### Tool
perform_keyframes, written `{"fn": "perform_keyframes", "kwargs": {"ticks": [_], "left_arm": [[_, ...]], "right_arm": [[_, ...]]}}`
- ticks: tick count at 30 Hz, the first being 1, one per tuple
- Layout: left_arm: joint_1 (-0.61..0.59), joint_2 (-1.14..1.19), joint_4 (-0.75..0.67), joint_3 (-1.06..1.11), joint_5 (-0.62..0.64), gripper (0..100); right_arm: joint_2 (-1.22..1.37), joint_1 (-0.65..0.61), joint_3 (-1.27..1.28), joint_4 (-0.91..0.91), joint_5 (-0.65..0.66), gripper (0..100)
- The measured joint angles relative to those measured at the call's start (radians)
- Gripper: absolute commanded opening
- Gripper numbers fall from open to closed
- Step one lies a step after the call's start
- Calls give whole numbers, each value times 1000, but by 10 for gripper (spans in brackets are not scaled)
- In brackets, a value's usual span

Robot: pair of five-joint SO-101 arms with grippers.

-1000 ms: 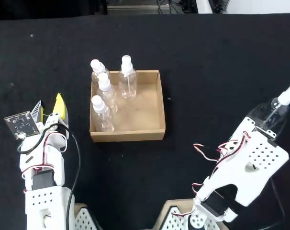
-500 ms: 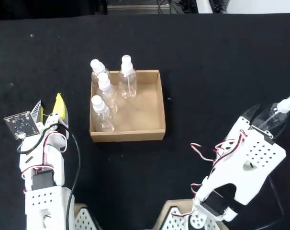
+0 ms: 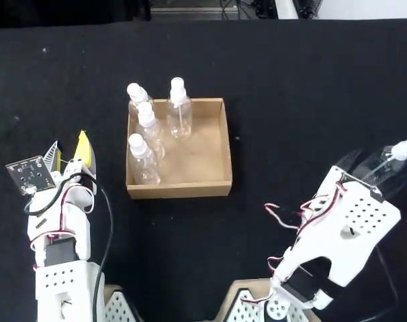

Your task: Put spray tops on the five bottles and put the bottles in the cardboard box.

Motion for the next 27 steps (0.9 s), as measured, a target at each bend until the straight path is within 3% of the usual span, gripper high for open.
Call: {"fn": "perform_keyframes", "kwargs": {"ticks": [21,27], "left_arm": [[0,0,0,0,0,187],[0,0,0,0,0,187]], "right_arm": [[-571,-2,331,5,0,365],[-821,-2,350,255,0,360]]}}
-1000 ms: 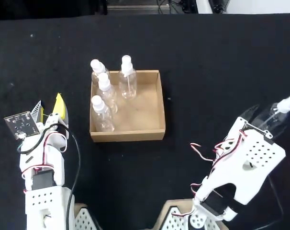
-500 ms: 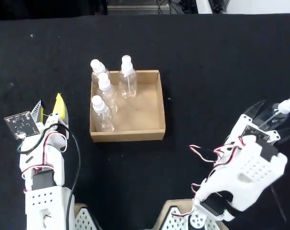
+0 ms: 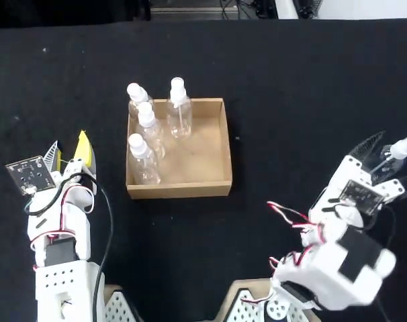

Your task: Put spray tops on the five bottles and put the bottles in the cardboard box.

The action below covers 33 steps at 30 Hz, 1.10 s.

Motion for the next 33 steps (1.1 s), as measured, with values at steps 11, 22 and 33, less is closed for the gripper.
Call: {"fn": "perform_keyframes", "kwargs": {"ticks": [11,22,33], "left_arm": [[0,0,0,0,0,187],[0,0,0,0,0,187],[0,0,0,0,0,187]], "right_arm": [[-509,25,69,601,6,292],[-628,61,-181,1398,34,387],[-628,46,-253,1593,31,421]]}}
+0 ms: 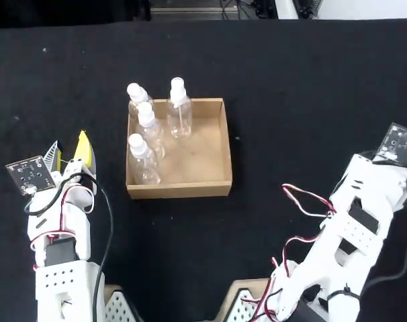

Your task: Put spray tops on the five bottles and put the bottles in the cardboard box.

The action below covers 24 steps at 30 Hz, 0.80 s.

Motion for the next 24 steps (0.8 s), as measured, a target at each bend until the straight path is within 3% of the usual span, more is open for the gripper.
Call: {"fn": "perform_keyframes", "kwargs": {"ticks": [13,24], "left_arm": [[0,0,0,0,0,188],[0,0,0,0,0,188]], "right_arm": [[235,-3,-126,-20,-2,421],[399,-3,-104,-321,-6,420]]}}
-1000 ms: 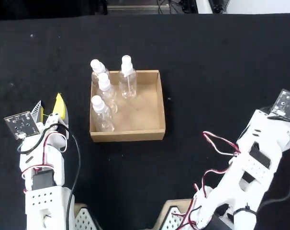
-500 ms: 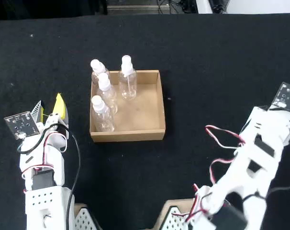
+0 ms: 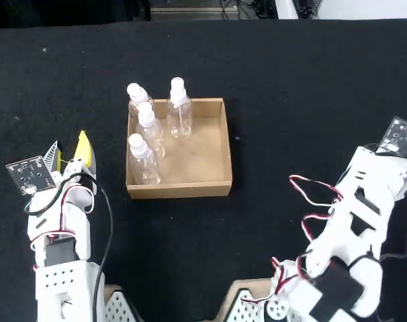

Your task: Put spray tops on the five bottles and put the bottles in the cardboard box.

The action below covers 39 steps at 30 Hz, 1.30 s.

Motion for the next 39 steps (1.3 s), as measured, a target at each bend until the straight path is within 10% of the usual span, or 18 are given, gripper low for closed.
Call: {"fn": "perform_keyframes", "kwargs": {"ticks": [27,39], "left_arm": [[0,0,0,0,0,188],[0,0,0,0,0,188]], "right_arm": [[31,-26,37,-52,0,417],[31,-34,37,-52,0,211]]}}
